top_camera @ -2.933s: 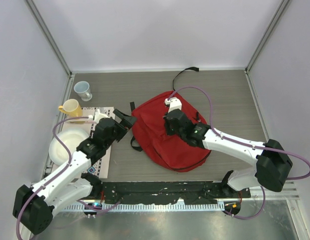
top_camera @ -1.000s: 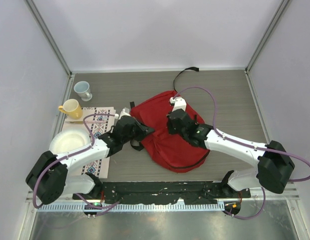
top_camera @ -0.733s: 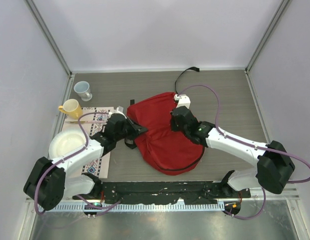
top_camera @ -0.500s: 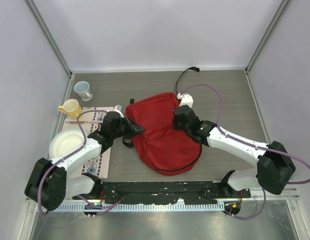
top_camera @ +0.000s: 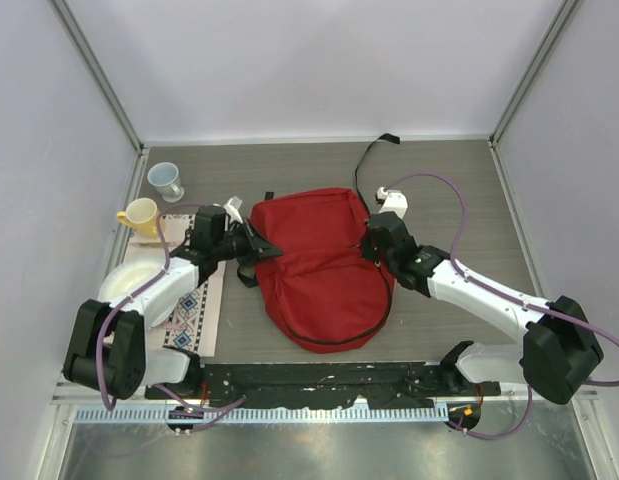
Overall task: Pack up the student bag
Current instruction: Zip the student bag at the center of the board, then adjust the student bag at the center of the board.
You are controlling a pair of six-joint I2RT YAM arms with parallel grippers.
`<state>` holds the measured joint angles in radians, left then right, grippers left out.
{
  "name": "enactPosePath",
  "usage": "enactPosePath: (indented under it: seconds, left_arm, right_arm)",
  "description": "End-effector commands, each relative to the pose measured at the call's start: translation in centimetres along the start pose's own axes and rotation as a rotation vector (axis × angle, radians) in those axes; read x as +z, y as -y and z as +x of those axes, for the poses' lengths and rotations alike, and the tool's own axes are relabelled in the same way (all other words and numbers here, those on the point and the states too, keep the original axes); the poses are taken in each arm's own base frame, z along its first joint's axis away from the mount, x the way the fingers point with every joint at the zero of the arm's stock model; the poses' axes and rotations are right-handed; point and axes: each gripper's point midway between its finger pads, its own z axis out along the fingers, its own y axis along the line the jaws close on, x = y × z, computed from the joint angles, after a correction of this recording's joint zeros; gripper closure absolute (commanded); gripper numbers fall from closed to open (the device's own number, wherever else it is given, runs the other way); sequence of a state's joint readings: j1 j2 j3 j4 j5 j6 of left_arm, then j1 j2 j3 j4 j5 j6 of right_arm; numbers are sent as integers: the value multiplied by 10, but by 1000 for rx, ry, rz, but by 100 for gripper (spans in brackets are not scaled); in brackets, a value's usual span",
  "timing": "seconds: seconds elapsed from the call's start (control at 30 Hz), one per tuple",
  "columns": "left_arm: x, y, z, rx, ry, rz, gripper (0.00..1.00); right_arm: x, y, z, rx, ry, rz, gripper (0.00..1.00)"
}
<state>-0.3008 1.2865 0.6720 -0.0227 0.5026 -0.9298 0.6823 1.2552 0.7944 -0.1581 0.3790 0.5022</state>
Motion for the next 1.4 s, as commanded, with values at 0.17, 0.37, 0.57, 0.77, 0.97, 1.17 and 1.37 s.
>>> enactPosePath:
  seconds: [0.17,0.37,0.57,0.77,0.97,1.17,1.37]
  left_arm:
    - [4,8,-22,88,-26,65,100]
    - [11,3,-20,85,-60,64,100]
    - [17,3,-24,90,-60,71,100]
    - [18,-3,-30,110,-43,28,100]
    - [16,3,-32,120,-46,42,80]
    - [0,10,-30,136,-9,36,28]
    - [-24,23,-34,164,70,31,15]
  right_arm:
    - [-10,43,-9,80,77,121,99]
    - [-18,52,-11,124,107,134,99]
    - [-27,53,-21,159,148,123,99]
    - [-43,71,-33,191,217,198,99]
    - [-44,65,-34,198,210,161,82]
    - [-47,64,-36,219,213,145,36]
    - [-42,41,-32,229,154,39,34]
